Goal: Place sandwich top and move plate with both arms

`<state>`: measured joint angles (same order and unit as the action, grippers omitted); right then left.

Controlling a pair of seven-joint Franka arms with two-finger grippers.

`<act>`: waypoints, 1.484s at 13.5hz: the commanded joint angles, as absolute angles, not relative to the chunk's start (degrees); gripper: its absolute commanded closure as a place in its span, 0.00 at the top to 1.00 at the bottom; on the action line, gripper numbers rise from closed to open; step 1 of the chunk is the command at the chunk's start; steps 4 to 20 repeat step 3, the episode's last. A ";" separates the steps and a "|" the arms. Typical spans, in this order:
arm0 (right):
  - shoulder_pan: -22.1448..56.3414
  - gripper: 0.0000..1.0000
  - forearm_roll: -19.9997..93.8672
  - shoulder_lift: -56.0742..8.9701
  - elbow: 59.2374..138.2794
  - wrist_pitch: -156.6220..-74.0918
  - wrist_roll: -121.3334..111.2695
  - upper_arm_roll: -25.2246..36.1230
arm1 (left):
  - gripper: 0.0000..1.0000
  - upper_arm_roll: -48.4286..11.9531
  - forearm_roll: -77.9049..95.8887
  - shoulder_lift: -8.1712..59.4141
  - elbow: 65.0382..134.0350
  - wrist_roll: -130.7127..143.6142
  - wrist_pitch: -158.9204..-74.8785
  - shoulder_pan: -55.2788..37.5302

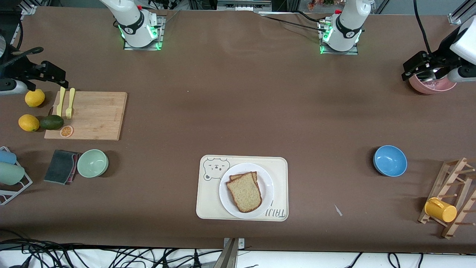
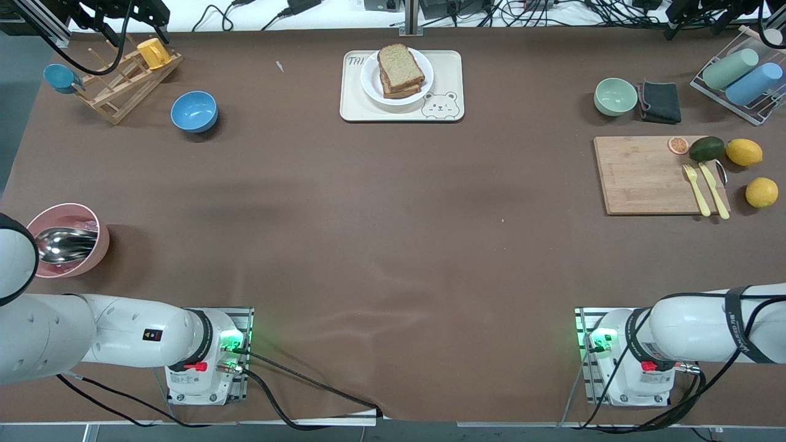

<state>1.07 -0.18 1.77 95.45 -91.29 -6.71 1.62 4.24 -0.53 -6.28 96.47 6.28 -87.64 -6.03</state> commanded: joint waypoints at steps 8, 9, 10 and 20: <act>0.35 1.00 -0.35 1.49 94.57 -90.61 -6.33 0.88 | 1.00 4.13 -1.67 -5.01 94.75 6.77 -87.28 -6.07; 0.35 1.00 -0.35 1.49 94.57 -90.61 -6.33 0.88 | 1.00 4.13 -1.67 -5.01 94.75 6.77 -87.28 -6.07; 0.35 1.00 -0.35 1.49 94.57 -90.61 -6.33 0.88 | 1.00 4.13 -1.67 -5.01 94.75 6.77 -87.28 -6.07; 0.35 1.00 -0.35 1.49 94.57 -90.61 -6.33 0.88 | 1.00 4.13 -1.67 -5.01 94.75 6.77 -87.28 -6.07</act>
